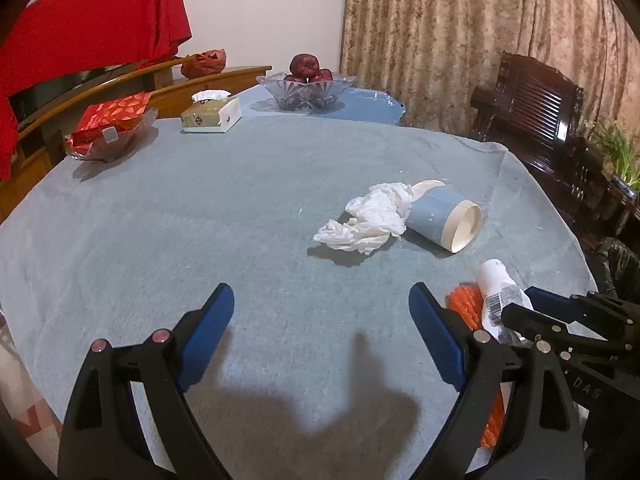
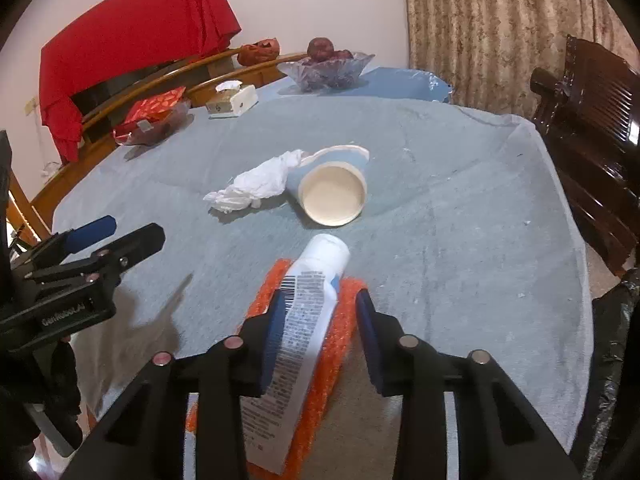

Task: Collect trash
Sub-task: 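Grasp the white toothpaste tube with the right gripper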

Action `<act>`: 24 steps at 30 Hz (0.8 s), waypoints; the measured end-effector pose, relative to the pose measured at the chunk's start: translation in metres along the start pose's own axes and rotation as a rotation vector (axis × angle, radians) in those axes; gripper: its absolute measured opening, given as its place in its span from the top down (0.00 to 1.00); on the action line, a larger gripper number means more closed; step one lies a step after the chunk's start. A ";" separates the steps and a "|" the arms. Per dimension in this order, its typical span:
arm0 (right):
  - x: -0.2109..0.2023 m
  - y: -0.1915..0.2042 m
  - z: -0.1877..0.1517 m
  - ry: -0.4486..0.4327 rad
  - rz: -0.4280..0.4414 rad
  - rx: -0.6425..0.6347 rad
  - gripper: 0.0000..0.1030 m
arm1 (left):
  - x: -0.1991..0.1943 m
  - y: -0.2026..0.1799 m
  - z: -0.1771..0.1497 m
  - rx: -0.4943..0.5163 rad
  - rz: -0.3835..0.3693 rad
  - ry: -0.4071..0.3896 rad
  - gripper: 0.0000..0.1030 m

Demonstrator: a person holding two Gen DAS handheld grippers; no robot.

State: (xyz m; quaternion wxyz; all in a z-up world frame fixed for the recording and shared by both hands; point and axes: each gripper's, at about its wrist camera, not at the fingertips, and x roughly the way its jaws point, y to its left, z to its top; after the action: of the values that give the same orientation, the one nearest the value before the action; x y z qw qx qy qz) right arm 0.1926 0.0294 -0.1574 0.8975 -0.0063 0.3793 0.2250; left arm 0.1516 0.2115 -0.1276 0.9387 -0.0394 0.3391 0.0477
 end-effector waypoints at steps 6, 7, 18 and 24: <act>-0.002 0.003 0.002 0.009 0.028 -0.003 0.73 | 0.002 0.000 0.001 -0.004 -0.002 0.004 0.16; -0.002 0.002 0.002 0.009 0.032 0.000 0.73 | 0.002 0.000 0.001 -0.004 -0.002 0.004 0.16; -0.005 0.010 0.010 0.013 0.086 0.019 0.73 | 0.003 -0.001 0.001 -0.016 -0.002 0.004 0.16; 0.004 0.013 0.004 0.047 0.087 0.015 0.74 | 0.004 -0.001 0.001 -0.021 -0.003 0.008 0.16</act>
State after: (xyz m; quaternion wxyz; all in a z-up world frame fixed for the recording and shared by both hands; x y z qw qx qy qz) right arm 0.1922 0.0440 -0.1558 0.8777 0.0116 0.4020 0.2605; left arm 0.1550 0.2110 -0.1293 0.9370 -0.0498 0.3422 0.0496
